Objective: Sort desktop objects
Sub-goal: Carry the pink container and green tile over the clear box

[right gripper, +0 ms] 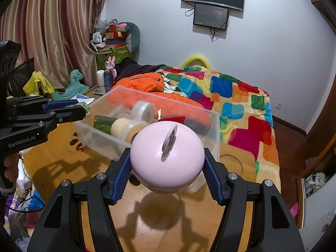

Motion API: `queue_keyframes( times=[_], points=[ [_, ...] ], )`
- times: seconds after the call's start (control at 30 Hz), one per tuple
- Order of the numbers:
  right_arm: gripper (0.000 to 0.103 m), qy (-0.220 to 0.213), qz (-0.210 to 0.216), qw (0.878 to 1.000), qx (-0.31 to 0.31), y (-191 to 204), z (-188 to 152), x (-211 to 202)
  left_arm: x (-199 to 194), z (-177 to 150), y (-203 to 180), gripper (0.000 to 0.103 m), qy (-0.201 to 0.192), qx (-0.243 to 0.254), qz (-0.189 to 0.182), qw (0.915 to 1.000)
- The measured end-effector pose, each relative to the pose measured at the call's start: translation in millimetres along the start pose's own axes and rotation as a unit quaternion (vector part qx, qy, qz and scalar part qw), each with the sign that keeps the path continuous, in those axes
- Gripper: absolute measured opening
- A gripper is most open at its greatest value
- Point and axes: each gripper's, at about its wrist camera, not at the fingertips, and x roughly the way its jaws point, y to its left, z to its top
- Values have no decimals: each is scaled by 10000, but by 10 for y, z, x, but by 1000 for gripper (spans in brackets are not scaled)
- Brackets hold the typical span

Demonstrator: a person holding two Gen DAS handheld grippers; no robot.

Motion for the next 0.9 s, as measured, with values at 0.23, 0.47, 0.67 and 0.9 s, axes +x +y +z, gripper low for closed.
queue_keyframes(
  times=[0.23,0.47,0.67,0.9],
  points=[
    [60,63,-16,10000,-13,-96,130,214,216,127,107,24,57,-39,34,10000],
    [60,148,-12,9999,-27,-180,233,451,440,204,187,24,145,-23,40,9999],
    [60,201,17,9997,-111,-189,346,634,643,265,209,24,245,-13,20,9997],
    [60,283,216,9993,-79,-218,419,842,819,302,250,24,358,5,6,9994]
  ],
)
